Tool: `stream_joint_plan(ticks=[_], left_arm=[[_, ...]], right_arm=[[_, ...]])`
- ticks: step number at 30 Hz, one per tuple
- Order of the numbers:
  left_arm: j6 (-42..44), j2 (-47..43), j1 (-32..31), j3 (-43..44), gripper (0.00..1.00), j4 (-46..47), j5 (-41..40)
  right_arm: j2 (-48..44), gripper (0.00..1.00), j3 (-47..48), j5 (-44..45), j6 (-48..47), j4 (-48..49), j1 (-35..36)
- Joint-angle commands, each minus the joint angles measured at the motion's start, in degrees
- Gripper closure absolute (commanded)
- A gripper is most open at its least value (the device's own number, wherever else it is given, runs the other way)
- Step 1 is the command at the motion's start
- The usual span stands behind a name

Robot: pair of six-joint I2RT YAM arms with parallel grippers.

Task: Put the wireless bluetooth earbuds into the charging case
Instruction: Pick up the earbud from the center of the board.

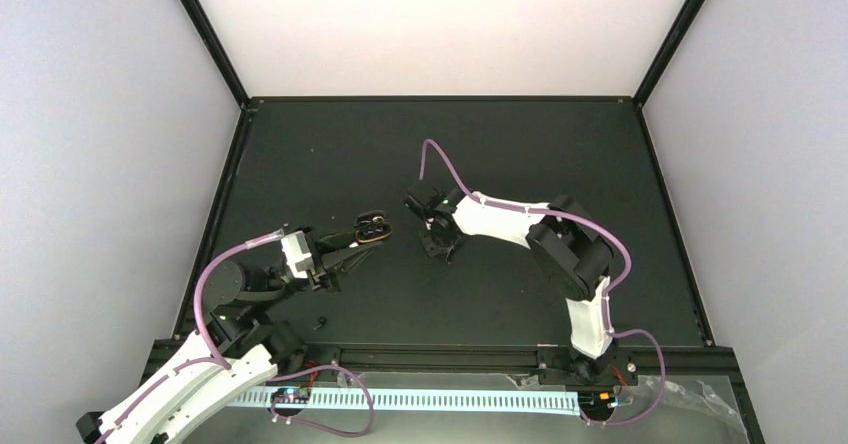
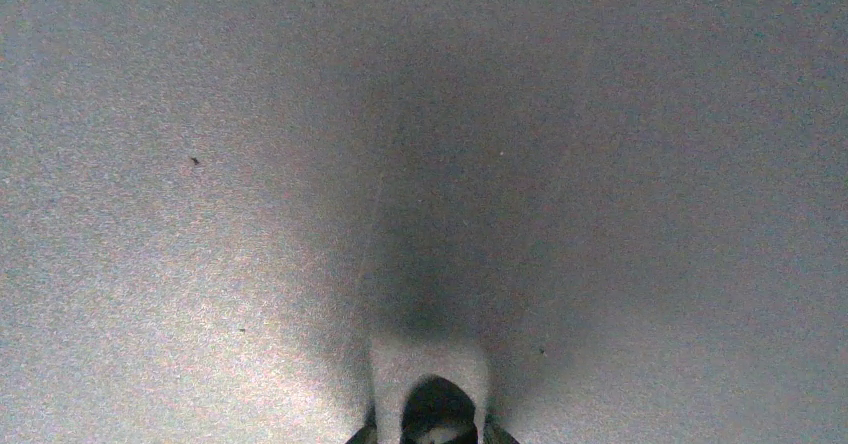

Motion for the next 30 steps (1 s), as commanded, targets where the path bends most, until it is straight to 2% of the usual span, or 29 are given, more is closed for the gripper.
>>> stream_joint_plan(ticks=[1,16,30], left_arm=[[0.32,-0.72,0.03,0.54,0.98,0.18,0.92],[0.17,-1.31,0.04,0.54,0.98,0.27,1.24],[0.16,-1.03,0.04,0.45,0.98,0.35,1.32]], right_arm=[[3.36,0.73,-0.07,0.65,-1.72,-4.46,-0.72],[6.15,0.83,3.05,0.31,-3.31,-7.02,-1.2],[2.28,0.95,0.28,1.46,-1.21,-3.95,-1.23]])
